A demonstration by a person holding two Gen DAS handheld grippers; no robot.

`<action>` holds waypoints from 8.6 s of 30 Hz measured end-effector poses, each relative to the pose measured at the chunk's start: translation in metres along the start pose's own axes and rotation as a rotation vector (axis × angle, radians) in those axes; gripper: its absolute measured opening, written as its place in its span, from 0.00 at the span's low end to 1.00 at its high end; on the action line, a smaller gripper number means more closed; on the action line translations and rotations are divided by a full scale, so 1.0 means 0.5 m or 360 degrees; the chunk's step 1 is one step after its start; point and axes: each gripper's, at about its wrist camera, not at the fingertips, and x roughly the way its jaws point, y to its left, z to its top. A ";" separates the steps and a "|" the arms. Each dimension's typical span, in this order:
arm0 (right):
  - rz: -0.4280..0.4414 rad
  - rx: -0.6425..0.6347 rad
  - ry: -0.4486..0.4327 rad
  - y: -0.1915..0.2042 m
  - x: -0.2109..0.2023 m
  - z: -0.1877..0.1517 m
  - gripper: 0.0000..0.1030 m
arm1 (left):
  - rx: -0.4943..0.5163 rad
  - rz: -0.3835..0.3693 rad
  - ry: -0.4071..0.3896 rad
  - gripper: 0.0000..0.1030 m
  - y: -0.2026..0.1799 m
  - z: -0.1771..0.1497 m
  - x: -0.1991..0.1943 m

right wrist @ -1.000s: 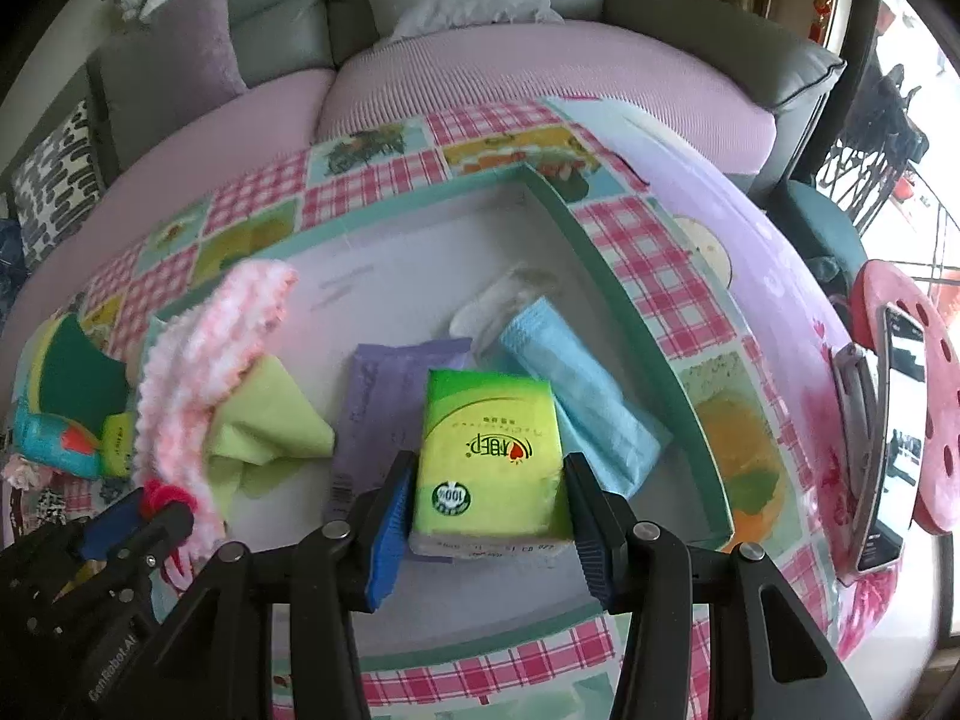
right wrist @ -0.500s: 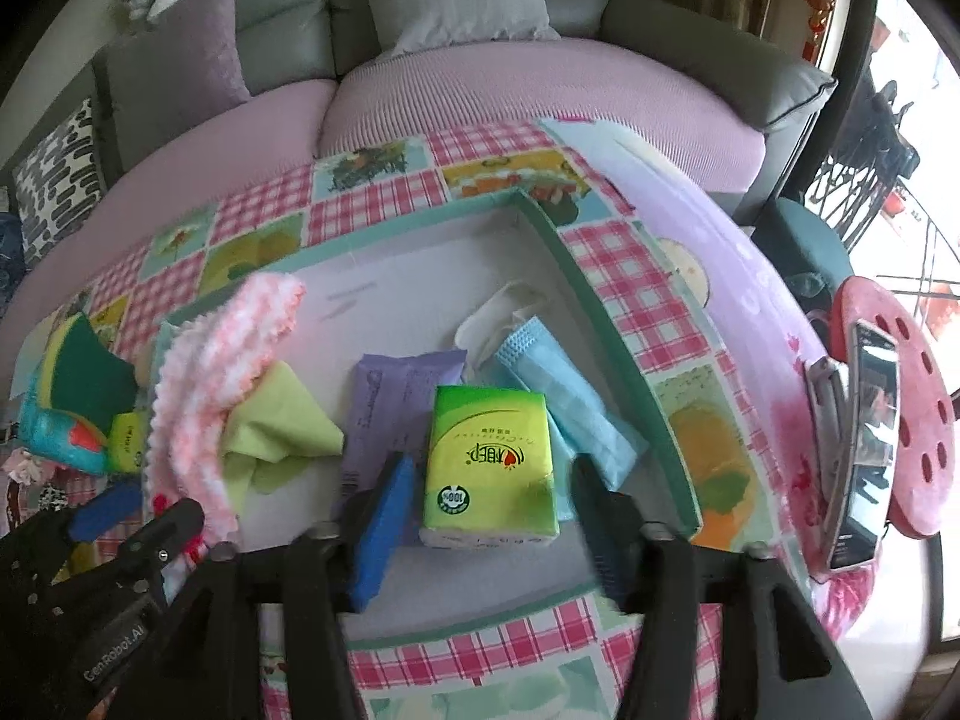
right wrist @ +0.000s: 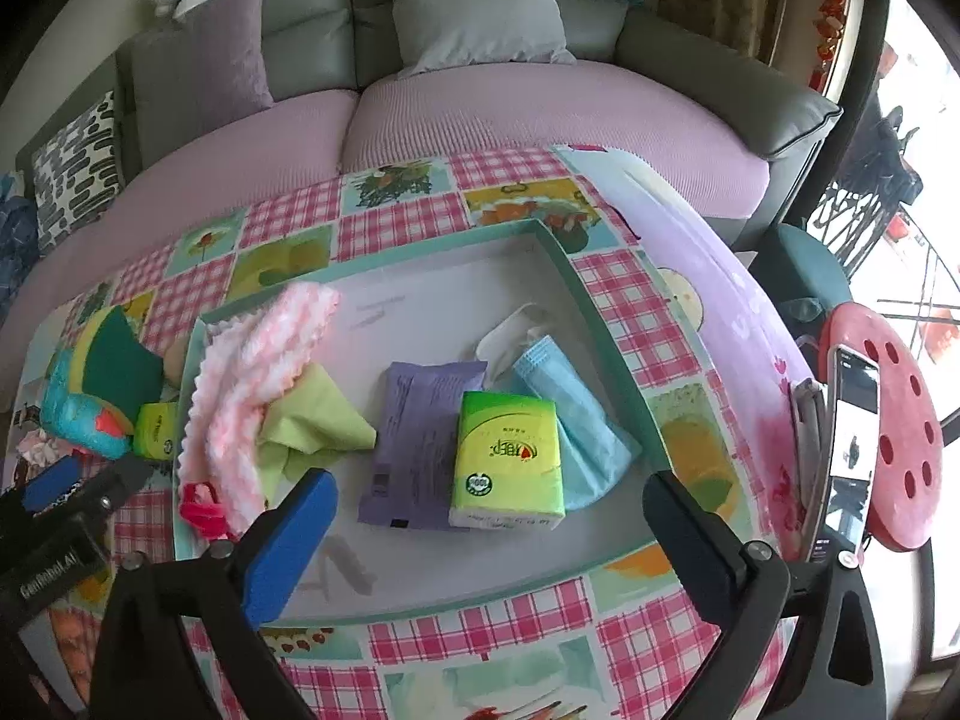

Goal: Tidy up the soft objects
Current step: 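Open the left tool over the tray while the right tool releases the tissue pack into it, then move the left tool to the leopard-print scrunchie while the right tool moves to the green tissue box, then grasp the leopard-print scrunchie with the left tool while the right tool approaches the green tissue box, then hold the scrunchie with the left tool while the right tool grasps the green tissue box, then lift the scrunchie with the left tool while the right tool lifts the tissue box, then carry the leopard scrunchie with the left tool while the right tool carries the tissue box over the tray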

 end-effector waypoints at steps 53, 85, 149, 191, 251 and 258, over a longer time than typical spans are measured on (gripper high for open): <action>0.0470 -0.0549 0.0082 0.433 0.036 -0.057 1.00 | -0.0580 0.0285 0.0047 0.90 0.421 -0.049 -0.028; 0.0515 -0.0622 -0.0009 0.468 0.089 -0.036 0.98 | -0.0557 0.0144 0.0274 0.54 0.382 -0.046 0.115; 0.0580 -0.1190 0.0033 0.566 0.188 0.002 0.93 | -0.0646 0.0089 0.0107 0.52 0.434 -0.055 0.013; 0.0423 -0.1123 0.0212 0.528 0.138 -0.081 0.60 | -0.0617 0.0066 0.0135 0.52 0.433 -0.055 0.024; 0.0291 -0.0199 -0.0156 0.152 0.006 0.059 0.60 | -0.0020 -0.0006 -0.0245 0.25 0.167 0.027 -0.143; 0.0241 -0.0070 -0.0170 0.085 0.018 0.076 0.60 | 0.0148 -0.0080 -0.0216 0.25 0.059 0.062 -0.133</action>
